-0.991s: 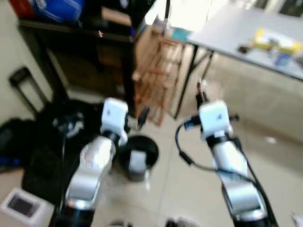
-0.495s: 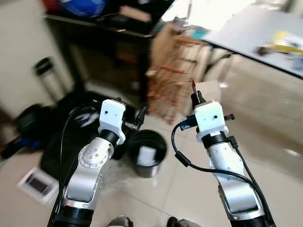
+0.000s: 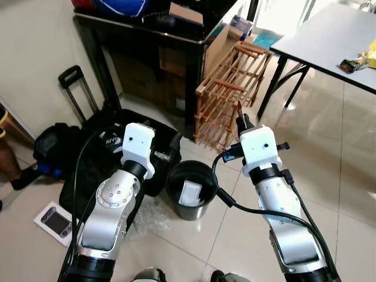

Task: Picking trash to rubbish bin

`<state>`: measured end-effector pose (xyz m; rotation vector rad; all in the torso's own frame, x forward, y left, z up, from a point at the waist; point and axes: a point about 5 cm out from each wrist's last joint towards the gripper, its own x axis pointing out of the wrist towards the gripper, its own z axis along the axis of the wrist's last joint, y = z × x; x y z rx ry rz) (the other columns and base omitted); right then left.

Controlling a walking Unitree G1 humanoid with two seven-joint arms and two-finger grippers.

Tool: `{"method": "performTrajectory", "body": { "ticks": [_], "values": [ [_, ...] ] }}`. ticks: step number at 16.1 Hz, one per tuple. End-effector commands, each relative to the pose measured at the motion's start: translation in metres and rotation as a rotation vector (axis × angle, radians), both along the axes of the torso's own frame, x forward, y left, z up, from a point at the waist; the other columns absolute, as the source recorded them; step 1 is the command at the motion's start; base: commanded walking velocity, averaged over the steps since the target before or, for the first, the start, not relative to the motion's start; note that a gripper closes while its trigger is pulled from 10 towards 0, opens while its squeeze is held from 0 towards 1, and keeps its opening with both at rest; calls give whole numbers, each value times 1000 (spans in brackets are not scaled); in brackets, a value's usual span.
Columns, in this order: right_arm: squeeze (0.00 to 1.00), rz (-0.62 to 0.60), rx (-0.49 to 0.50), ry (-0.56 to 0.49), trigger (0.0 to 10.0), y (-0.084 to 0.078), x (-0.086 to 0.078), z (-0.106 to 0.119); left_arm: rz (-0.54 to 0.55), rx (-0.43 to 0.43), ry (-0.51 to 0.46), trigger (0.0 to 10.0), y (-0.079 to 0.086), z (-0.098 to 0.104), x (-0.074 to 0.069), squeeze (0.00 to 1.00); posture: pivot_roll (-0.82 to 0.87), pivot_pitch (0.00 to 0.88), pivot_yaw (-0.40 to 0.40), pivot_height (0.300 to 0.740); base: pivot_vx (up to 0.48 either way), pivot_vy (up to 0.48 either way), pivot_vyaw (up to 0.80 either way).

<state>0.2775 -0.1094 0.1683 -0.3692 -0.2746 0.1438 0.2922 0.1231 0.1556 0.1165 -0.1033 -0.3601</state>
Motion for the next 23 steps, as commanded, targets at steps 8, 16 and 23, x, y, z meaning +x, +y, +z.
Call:
{"method": "performTrajectory", "body": {
  "ticks": [8,16,23],
  "values": [
    [0,-2,-5,-11,10000,1,2,1,-16,1,3,10000,-2,-1,1,0,26,115,15,740,326,0,0],
    [0,-1,-11,-11,10000,0,2,1,-16,4,4,10000,-3,-2,0,0,22,117,11,740,330,0,0],
    [0,1,-13,-11,10000,0,2,1,-14,4,5,10000,-3,-2,0,0,23,120,10,740,325,0,0]
  ]
}}
